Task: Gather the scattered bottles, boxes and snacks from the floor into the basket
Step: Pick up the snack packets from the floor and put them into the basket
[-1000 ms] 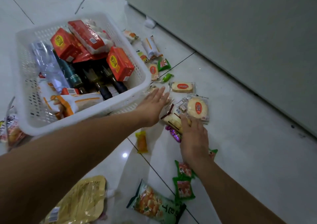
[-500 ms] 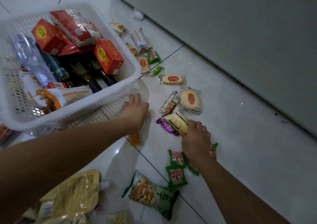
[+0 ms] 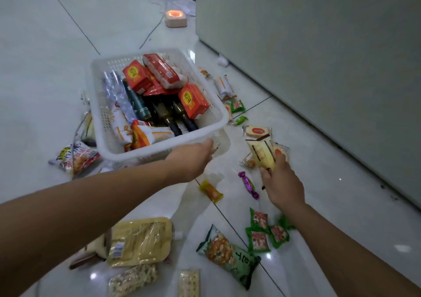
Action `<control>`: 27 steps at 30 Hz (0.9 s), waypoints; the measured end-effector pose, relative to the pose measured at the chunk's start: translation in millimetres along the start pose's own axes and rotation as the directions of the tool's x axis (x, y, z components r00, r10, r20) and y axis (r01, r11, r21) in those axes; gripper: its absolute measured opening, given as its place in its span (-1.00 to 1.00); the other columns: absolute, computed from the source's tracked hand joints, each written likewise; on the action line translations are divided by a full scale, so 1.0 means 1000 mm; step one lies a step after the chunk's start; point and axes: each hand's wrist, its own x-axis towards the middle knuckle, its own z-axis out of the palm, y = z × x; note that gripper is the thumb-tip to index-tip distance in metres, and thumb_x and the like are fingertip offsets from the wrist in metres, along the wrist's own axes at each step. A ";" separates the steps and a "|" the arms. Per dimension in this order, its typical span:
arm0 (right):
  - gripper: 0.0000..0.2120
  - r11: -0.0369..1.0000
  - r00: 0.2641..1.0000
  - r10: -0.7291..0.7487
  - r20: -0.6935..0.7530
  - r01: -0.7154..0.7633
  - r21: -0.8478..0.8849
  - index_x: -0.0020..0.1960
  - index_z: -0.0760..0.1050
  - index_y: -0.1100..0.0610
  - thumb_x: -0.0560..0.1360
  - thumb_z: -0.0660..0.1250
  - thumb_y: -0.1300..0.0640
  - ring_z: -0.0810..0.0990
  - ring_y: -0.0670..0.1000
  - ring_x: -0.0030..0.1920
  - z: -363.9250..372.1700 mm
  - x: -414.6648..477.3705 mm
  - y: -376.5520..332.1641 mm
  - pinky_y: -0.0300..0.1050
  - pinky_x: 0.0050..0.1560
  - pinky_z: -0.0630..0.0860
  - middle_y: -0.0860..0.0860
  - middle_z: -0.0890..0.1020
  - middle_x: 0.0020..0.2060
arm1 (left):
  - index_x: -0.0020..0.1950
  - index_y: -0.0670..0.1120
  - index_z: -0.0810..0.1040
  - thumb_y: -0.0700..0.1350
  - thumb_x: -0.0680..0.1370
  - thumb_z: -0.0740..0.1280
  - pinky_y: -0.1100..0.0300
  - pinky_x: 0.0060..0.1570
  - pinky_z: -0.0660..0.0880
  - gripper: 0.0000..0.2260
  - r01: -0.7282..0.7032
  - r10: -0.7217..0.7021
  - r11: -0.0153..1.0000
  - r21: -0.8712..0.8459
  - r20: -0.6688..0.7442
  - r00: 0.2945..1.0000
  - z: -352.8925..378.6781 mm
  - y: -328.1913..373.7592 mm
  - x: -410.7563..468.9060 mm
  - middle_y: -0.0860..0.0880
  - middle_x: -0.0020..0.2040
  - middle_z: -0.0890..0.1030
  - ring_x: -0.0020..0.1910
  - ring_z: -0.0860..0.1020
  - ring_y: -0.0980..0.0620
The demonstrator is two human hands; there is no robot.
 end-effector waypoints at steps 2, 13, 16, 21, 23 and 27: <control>-0.61 0.997 0.998 -0.052 -0.032 0.054 0.055 0.26 0.25 0.18 0.56 0.21 -0.02 0.54 0.21 -0.03 -0.019 0.004 -0.019 -0.04 -0.21 0.38 0.17 0.54 0.04 | 0.22 -0.10 0.27 -0.06 0.64 0.11 0.00 -0.30 0.46 -0.80 0.034 -0.019 0.996 0.080 -0.185 0.983 -0.022 -0.007 -0.010 -0.11 -0.04 0.52 -0.16 0.51 -0.12; -0.44 0.911 0.957 -0.130 0.258 0.013 0.412 0.30 0.28 0.16 0.44 0.37 -0.09 0.50 0.05 0.01 -0.081 0.031 -0.153 -0.12 -0.18 0.41 0.07 0.52 0.10 | 0.46 -0.28 0.12 -0.17 0.58 0.20 -0.06 0.22 0.36 -0.50 0.672 -0.691 0.720 -0.177 -0.090 0.717 -0.128 -0.063 -0.045 -0.33 0.36 0.27 0.33 0.31 -0.29; -0.09 0.851 0.931 -0.156 0.331 -0.043 0.524 0.52 -0.06 0.02 0.39 0.29 -0.34 0.44 0.08 0.17 -0.083 0.042 -0.182 0.00 0.06 0.52 0.08 0.32 0.40 | 0.55 -0.20 -0.09 -0.02 0.59 0.24 -0.07 0.34 0.28 -0.31 0.714 -0.748 0.641 -0.282 -0.019 0.663 -0.136 -0.069 -0.038 -0.34 0.46 0.10 0.40 0.23 -0.32; -0.14 0.896 0.915 -0.150 0.375 -0.035 0.444 0.53 -0.27 -0.09 0.47 0.16 -0.34 0.10 0.18 0.50 -0.083 0.045 -0.162 0.19 0.44 0.17 0.11 -0.04 0.54 | 0.51 -0.05 -0.40 0.22 0.58 0.12 -0.16 0.44 0.03 -0.19 0.633 -0.640 0.718 -0.289 0.083 0.764 -0.111 -0.064 -0.037 -0.28 0.53 -0.21 0.50 -0.04 -0.34; -0.20 0.914 0.936 -0.065 0.345 -0.082 0.397 0.54 -0.19 -0.02 0.51 0.14 -0.29 0.14 0.18 0.49 -0.082 0.047 -0.135 0.12 0.40 0.19 0.14 0.02 0.52 | 0.52 -0.04 -0.38 0.24 0.59 0.08 -0.18 0.45 -0.05 -0.22 0.541 -0.542 0.822 -0.179 0.047 0.839 -0.092 -0.061 -0.042 -0.22 0.54 -0.26 0.52 -0.19 -0.28; -0.21 0.921 0.944 0.122 0.305 -0.222 0.321 0.55 -0.16 -0.03 0.51 0.15 -0.28 0.10 0.21 0.50 -0.076 0.049 -0.068 0.13 0.43 0.16 0.14 -0.01 0.53 | 0.53 -0.03 -0.35 0.28 0.57 0.06 -0.09 0.47 -0.16 -0.22 0.296 -0.296 0.955 0.006 -0.009 0.955 -0.055 -0.049 -0.041 -0.14 0.53 -0.34 0.52 -0.31 -0.14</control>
